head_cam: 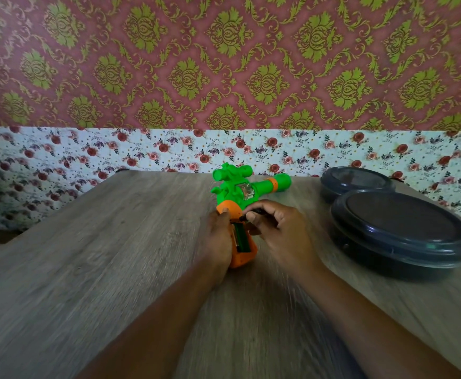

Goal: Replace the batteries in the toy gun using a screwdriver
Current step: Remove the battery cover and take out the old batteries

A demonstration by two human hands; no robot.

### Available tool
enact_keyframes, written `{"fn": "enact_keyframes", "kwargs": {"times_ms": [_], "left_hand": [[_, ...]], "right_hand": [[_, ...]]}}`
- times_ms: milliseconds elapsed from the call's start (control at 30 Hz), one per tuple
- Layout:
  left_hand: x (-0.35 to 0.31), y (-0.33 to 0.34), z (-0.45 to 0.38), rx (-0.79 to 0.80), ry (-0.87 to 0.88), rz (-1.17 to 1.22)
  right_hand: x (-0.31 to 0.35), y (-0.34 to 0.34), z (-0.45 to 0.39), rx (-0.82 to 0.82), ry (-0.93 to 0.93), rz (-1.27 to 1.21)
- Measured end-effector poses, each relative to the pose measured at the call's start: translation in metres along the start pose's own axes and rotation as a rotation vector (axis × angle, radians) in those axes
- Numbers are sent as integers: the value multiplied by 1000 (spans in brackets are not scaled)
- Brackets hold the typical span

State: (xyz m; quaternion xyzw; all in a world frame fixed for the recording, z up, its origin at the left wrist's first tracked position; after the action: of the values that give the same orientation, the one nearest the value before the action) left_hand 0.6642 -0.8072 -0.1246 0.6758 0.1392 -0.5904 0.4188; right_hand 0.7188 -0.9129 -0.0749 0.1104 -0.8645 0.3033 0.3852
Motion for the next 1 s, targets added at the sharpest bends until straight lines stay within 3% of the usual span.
{"fn": "enact_keyframes", "kwargs": {"times_ms": [200, 500, 667, 1000], "left_hand": [[-5, 2, 4, 20, 28, -108], [-8, -4, 1, -60, -5, -70], [-4, -4, -1, -75, -64, 36], [-1, 1, 2, -10, -32, 27]], "right_hand": [[4, -7, -4, 20, -9, -14], [4, -8, -2, 42, -71, 111], [4, -9, -1, 13, -55, 54], [6, -1, 2, 24, -145, 146]]}}
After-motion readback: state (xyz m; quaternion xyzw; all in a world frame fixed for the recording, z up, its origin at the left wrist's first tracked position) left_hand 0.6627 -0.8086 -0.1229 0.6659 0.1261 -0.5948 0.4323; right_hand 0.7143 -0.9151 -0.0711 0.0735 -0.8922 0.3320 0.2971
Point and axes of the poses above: each hand's wrist, its own z-axis away from the middle knuckle, its own y-axis out of the palm, x = y × z, the point moved 3 cm from there along -z, towards the middle knuckle, and after that the axes turned 10 degrees about z, right-handed, at the moved point
